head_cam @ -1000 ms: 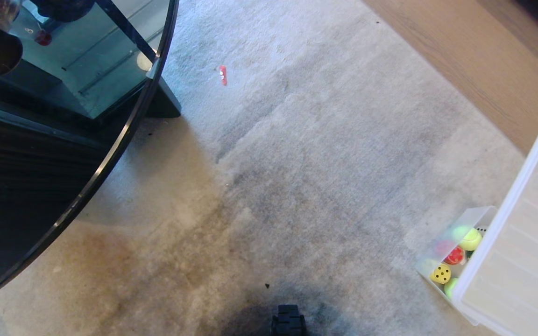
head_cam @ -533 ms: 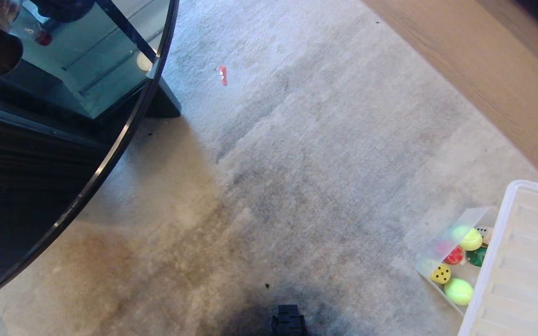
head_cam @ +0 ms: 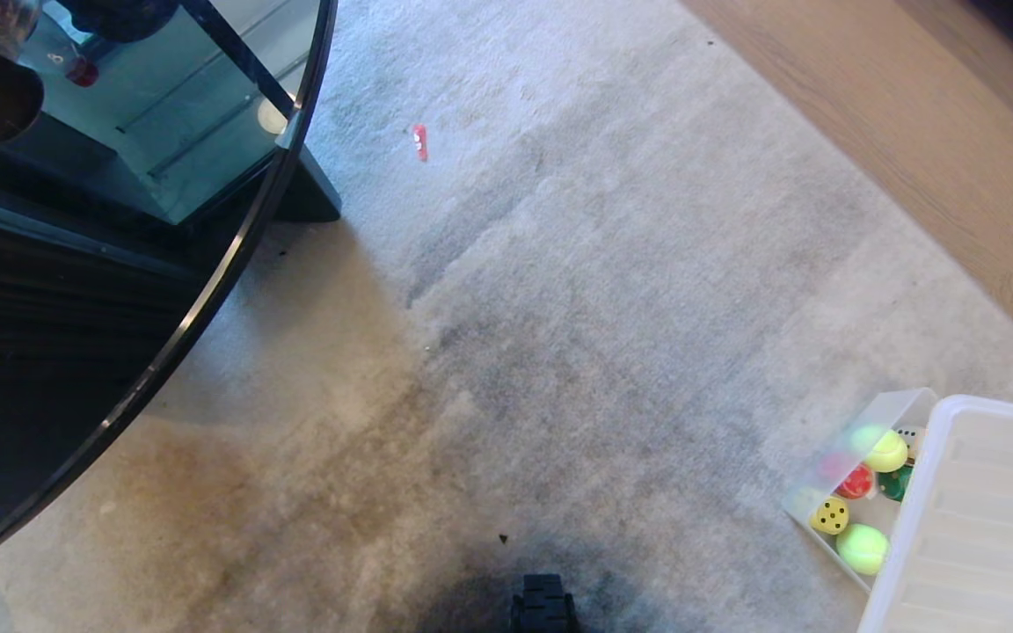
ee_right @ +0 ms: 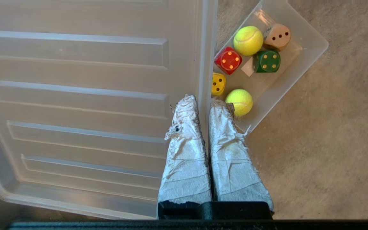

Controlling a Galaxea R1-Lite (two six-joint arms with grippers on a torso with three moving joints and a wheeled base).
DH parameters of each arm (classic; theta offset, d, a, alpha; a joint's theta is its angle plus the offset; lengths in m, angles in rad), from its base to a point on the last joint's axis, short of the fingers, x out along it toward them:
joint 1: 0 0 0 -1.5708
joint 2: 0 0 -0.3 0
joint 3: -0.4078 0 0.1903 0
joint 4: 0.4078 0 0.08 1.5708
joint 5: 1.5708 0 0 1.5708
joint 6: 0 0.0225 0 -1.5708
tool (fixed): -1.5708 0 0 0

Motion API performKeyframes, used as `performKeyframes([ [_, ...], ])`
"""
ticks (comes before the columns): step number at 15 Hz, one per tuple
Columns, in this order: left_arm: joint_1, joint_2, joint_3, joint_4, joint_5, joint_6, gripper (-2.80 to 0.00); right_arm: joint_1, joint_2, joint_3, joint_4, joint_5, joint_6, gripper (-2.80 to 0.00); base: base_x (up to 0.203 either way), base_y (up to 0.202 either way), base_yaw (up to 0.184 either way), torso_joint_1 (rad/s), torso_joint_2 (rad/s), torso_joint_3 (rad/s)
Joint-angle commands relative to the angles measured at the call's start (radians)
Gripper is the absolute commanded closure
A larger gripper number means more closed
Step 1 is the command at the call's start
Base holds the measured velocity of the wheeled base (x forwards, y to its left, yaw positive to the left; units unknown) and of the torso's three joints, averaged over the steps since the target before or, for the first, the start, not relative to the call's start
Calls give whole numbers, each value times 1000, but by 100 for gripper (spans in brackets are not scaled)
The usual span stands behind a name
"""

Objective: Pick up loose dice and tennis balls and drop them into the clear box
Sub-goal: Close the lid

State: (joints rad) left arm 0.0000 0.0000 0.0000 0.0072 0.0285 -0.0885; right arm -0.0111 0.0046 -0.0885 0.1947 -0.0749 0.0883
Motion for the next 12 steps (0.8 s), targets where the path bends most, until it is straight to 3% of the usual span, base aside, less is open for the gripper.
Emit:
performKeyframes([
  [1,0,0,0,0,1,-1,0,0,-5,3,6,0,1,0,0,0,0,0,0,0],
  [7,0,0,0,0,1,0,0,-1,-5,2,6,0,2,0,0,0,0,0,0,0],
  [12,0,0,0,0,-1,4,0,0,-5,1,6,0,2,0,-2,7,-143,4,1,3],
])
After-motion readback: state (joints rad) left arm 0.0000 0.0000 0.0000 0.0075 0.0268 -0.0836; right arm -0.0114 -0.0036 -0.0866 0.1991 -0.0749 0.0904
